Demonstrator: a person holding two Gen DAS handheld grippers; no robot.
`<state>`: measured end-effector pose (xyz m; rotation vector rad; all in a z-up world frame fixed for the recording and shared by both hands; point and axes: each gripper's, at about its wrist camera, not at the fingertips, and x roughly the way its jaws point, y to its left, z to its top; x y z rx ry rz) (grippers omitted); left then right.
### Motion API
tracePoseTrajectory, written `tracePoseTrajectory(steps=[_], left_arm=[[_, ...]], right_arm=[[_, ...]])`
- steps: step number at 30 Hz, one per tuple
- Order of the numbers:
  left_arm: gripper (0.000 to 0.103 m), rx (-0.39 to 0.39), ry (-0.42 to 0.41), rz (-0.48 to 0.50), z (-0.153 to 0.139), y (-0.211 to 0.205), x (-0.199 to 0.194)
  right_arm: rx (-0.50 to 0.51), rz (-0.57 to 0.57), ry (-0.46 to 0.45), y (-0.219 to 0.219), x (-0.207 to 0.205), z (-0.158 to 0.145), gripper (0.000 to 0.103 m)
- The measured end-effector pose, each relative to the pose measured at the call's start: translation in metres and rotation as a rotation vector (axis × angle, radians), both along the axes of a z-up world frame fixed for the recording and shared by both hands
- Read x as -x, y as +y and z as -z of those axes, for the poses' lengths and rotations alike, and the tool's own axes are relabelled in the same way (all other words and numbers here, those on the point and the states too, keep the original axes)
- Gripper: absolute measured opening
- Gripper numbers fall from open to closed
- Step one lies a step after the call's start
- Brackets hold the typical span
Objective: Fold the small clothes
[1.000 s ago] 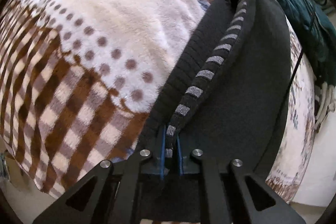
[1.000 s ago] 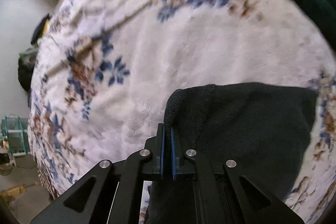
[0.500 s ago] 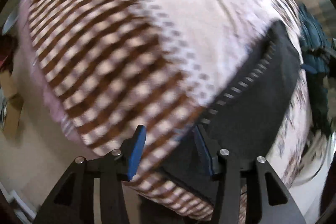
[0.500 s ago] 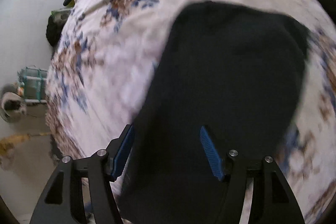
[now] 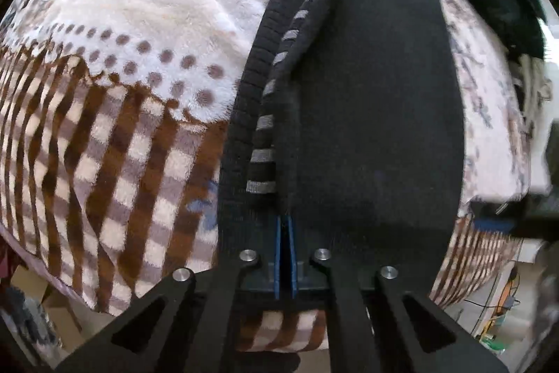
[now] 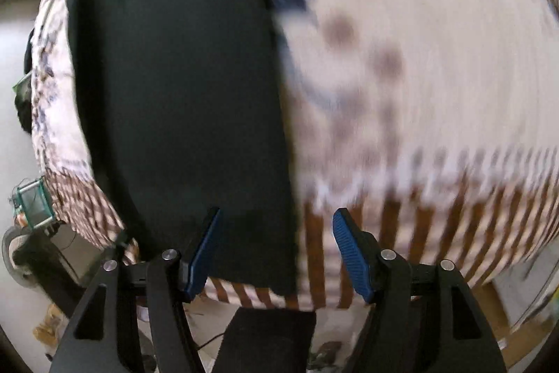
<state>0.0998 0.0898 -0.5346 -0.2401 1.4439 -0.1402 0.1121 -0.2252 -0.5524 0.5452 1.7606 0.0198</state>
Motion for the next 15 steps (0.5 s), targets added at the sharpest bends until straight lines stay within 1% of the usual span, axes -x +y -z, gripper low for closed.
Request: tracePoseTrajectory(steps=[1,2,3,4,5,7,8,9,11,12,13,15], left_arm=[[0.002,-0.007,-0.006,0.011,-0.001,0.003,0.004],[0.002,-0.006,-0.012,0.017,-0.002,0.009,0.011],[0.002,0.002,-0.024,0.01,-0.005,0.018,0.018],[0.002,0.015,-0.026,-0.002,-0.008,0.025,0.019],[0.002,0.02,-0.028,-0.01,-0.011,0.03,0.017],[0.002,0.038,-0.036,-0.013,-0.018,0.043,0.023],[0.002,0.021,-0.033,-0.002,-0.018,0.049,0.026],[0.002,0.018,-0.011,0.017,-0.014,0.052,0.03],[0.0,-0.038,0.045,0.043,-0.005,0.054,0.032],[0.0,-0.033,0.077,0.041,0.002,0.061,0.035],[0.0,-0.014,0.089,0.028,0.002,0.071,0.036],[0.001,-0.02,0.088,0.027,-0.01,0.085,0.034]], right_arm=[[-0.022,0.01,0.0,0.007,0.013,0.01,0.049],[-0.021,0.036,0.014,0.011,0.023,0.018,0.02],[-0.02,0.1,0.017,0.012,0.036,0.025,0.01],[-0.018,0.163,-0.008,0.011,0.049,0.026,0.008],[0.001,0.198,-0.028,0.009,0.058,0.024,0.007],[0.022,0.236,-0.055,0.004,0.068,0.013,0.006],[0.039,0.229,-0.068,0.002,0.071,0.008,0.006],[0.055,0.216,-0.082,0.0,0.073,0.003,0.006],[0.08,0.209,-0.071,-0.005,0.079,0.007,0.006],[0.073,0.208,-0.061,-0.007,0.08,0.009,0.006],[0.068,0.201,-0.047,-0.011,0.082,0.01,0.006],[0.074,0.183,-0.035,-0.009,0.073,0.002,0.007]])
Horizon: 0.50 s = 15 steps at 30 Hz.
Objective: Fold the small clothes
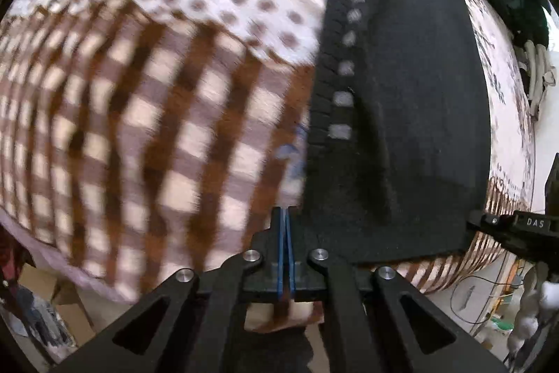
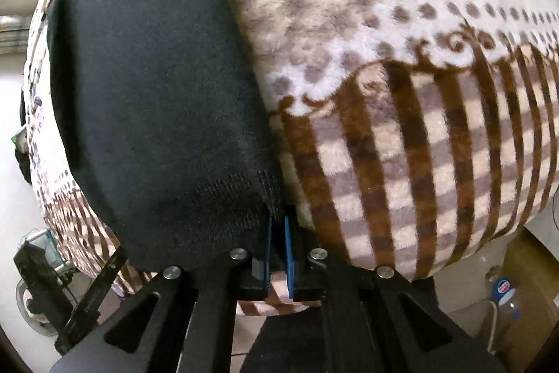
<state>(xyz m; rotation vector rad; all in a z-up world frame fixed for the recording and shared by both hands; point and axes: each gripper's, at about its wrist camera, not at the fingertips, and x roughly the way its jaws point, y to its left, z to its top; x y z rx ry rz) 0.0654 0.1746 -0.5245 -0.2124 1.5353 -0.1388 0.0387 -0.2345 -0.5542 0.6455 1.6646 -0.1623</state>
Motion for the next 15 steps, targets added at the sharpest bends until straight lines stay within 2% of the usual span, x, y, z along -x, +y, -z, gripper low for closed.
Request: tracePoseTrajectory(steps=[2,3,4,5,6,7,10,13,14,15], left_arm=[[0.003,0.068,-0.042,-0.026,-0.028,0.018,-0.011],[0.004,0.065,-0.066,-0.034,-0.038,0.021,-0.017],[0.012,0.088,-0.105,-0.046,-0.051,0.025,-0.029],[0.028,0.124,-0.135,-0.055,-0.06,0.027,-0.039],[0.039,0.149,-0.168,-0.061,-0.069,0.027,-0.053],[0.055,0.156,-0.208,-0.061,-0.076,0.023,-0.072],[0.057,0.137,-0.283,-0.019,-0.084,-0.006,-0.127],[0.057,0.104,-0.318,0.074,-0.073,-0.061,-0.179],[0.057,0.068,-0.318,0.107,-0.064,-0.072,-0.193],[0.057,-0.025,-0.305,0.144,-0.052,-0.08,-0.209]], right_arm=[[-0.003,-0.03,0.001,0.001,-0.006,-0.007,0.014],[0.003,-0.045,-0.011,-0.002,-0.011,-0.015,0.018],[0.01,-0.047,-0.021,-0.002,-0.013,-0.019,0.029],[0.028,-0.045,-0.041,-0.002,-0.016,-0.025,0.038],[0.055,-0.042,-0.061,-0.003,-0.016,-0.03,0.04],[0.074,-0.034,-0.076,-0.007,-0.021,-0.032,0.04],[0.111,0.025,-0.074,-0.023,-0.048,-0.025,0.04],[0.127,0.104,-0.084,-0.039,-0.067,-0.02,0.04],[0.128,0.115,-0.091,-0.043,-0.072,-0.02,0.04],[0.13,0.13,-0.099,-0.048,-0.078,-0.02,0.04]])
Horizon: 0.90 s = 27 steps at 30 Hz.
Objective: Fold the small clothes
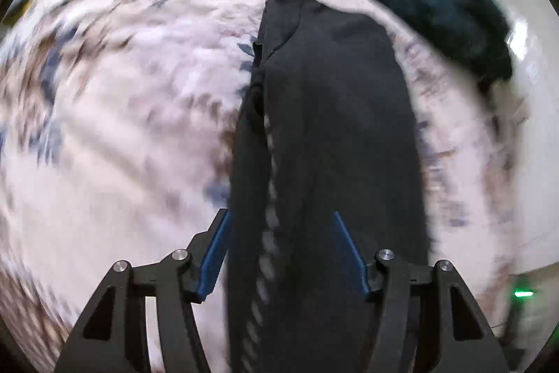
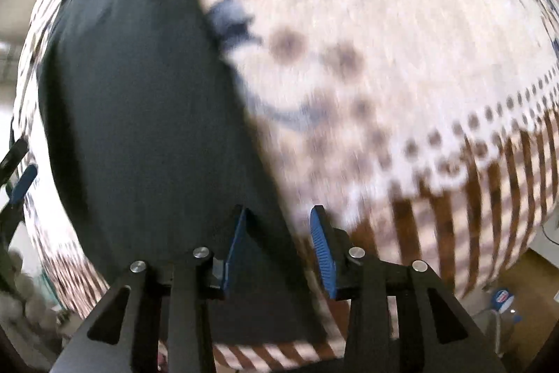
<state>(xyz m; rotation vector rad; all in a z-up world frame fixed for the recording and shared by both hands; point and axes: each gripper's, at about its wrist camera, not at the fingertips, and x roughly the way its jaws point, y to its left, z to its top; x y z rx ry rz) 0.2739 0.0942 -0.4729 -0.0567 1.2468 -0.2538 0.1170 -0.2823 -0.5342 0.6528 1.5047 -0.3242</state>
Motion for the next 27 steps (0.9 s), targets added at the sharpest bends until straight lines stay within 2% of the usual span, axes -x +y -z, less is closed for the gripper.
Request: tracePoseTrajectory(steps=[2,3,4,7,9,11,13,16,17,19,21,23,24,27], left_arm=[[0.057,-0.075,0.033,0.024,0.023,-0.011,-0.017],[0.057,-0.134,0.058,0.022,0.036,-0.002,-0.022],[0.059,-0.131,0.073,0.014,0.043,0.009,-0.023],[0.059,-0.062,0.093,-0.015,0.043,0.039,-0.016],[0.057,-0.085,0.095,-0.021,0.037,0.047,-0.007],[0.057,-0.071,0.096,-0.021,0.029,0.052,0.01],[0.057,0.049,0.111,-0.038,0.02,0.057,0.032],[0.057,0.135,0.16,-0.033,0.018,0.047,0.068],[0.057,0.147,0.187,-0.019,0.021,0.039,0.074],[0.057,0.089,0.259,0.014,0.042,0.025,0.092],[0.05,0.093,0.31,0.008,0.054,0.024,0.108],[0.017,0.154,0.31,-0.013,0.053,0.031,0.121],[0.013,0.173,0.317,-0.022,0.053,0.035,0.124],[0.014,0.253,0.314,-0.06,0.044,0.05,0.131]], right_arm=[[-0.005,0.016,-0.019,-0.01,-0.007,-0.002,0.04],[0.001,0.023,-0.022,-0.016,-0.01,-0.003,0.04],[0.0,0.032,-0.025,-0.02,-0.011,-0.004,0.04],[-0.024,0.047,-0.028,-0.033,-0.011,-0.008,0.04],[-0.032,0.048,-0.025,-0.044,-0.009,-0.012,0.04],[-0.054,0.043,-0.02,-0.053,-0.001,-0.016,0.04],[-0.069,0.029,-0.03,-0.049,0.01,-0.021,0.04],[-0.07,-0.047,-0.05,-0.04,0.022,-0.024,0.04],[-0.075,-0.079,-0.042,-0.035,0.027,-0.021,0.04],[-0.084,-0.091,-0.016,-0.031,0.039,-0.014,0.04],[-0.11,-0.057,-0.023,-0.031,0.049,-0.014,0.04],[-0.143,-0.036,-0.052,-0.03,0.058,-0.018,0.04],[-0.149,-0.033,-0.057,-0.029,0.064,-0.02,0.04],[-0.168,-0.033,-0.069,-0.023,0.074,-0.024,0.04]])
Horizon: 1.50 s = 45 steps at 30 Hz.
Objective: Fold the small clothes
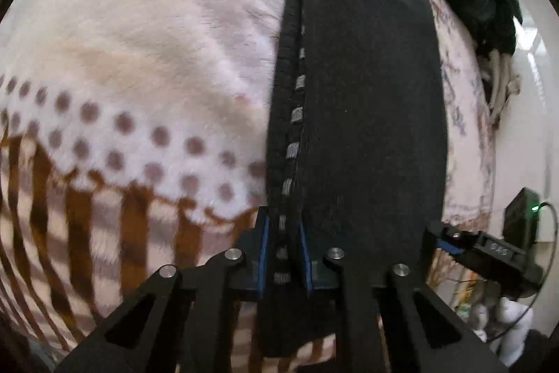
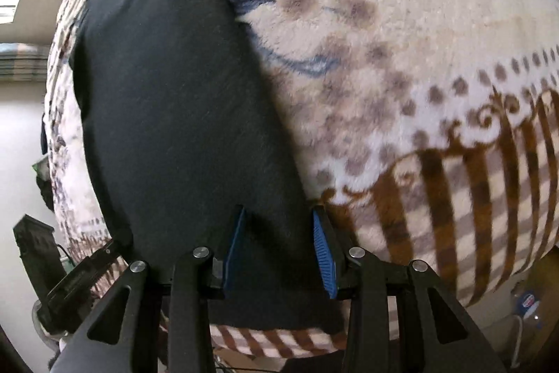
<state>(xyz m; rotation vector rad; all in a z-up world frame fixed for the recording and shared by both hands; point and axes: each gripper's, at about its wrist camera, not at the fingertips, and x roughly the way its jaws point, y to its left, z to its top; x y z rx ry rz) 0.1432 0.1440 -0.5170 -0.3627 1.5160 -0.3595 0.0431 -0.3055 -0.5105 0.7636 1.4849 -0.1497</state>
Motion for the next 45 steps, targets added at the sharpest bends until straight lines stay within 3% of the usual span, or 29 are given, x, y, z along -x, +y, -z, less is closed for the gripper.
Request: tracePoseTrajectory(steps=[1,3,4,8,14,16,21,24,26,28,31,36,41,45], left_arm=[[0.017,0.031,-0.001,-0.014,-0.001,0.002,-0.001],[0.039,0.071,0.024,-0.053,0.0,0.01,0.005],[0.056,0.081,0.043,-0.068,0.002,0.017,0.011],[0.057,0.174,0.114,-0.134,0.014,0.024,0.031],[0.058,0.141,0.146,-0.081,0.025,-0.001,0.039],[0.063,0.146,0.149,-0.095,0.031,-0.007,0.038],[0.064,0.166,0.147,-0.108,0.03,-0.011,0.034],[0.057,0.175,0.122,-0.087,0.029,-0.012,0.041],[0.012,0.17,0.099,-0.055,0.025,-0.008,0.047],[0.012,0.166,0.069,-0.03,0.019,-0.013,0.051],[0.011,0.166,0.039,-0.035,0.009,-0.016,0.051],[0.01,0.192,-0.008,-0.06,-0.016,-0.012,0.047],[0.01,0.254,-0.101,-0.094,-0.066,-0.009,0.026],[0.009,0.324,-0.197,-0.136,-0.114,-0.01,-0.015]], right_arm=[[0.0,-0.007,0.007,0.003,0.001,-0.002,0.04],[-0.01,-0.012,0.009,0.015,0.008,-0.004,0.04],[-0.019,-0.015,0.005,0.014,0.008,-0.004,0.04],[-0.035,-0.045,0.022,-0.001,0.005,0.001,0.04],[-0.139,-0.059,0.065,-0.017,0.025,0.024,0.04],[-0.148,-0.058,0.082,-0.018,0.034,0.03,0.04],[-0.249,-0.014,0.11,-0.024,0.055,0.044,0.045],[-0.314,0.017,0.128,-0.031,0.066,0.053,0.046],[-0.354,0.036,0.119,-0.037,0.072,0.055,0.046],[-0.38,0.039,0.105,-0.04,0.078,0.054,0.046],[-0.392,0.043,0.091,-0.043,0.088,0.046,0.009],[-0.373,-0.004,0.04,-0.033,0.085,0.005,0.007],[-0.404,0.034,-0.053,-0.034,0.071,-0.055,0.007],[-0.405,0.088,-0.183,-0.043,0.04,-0.11,0.007]])
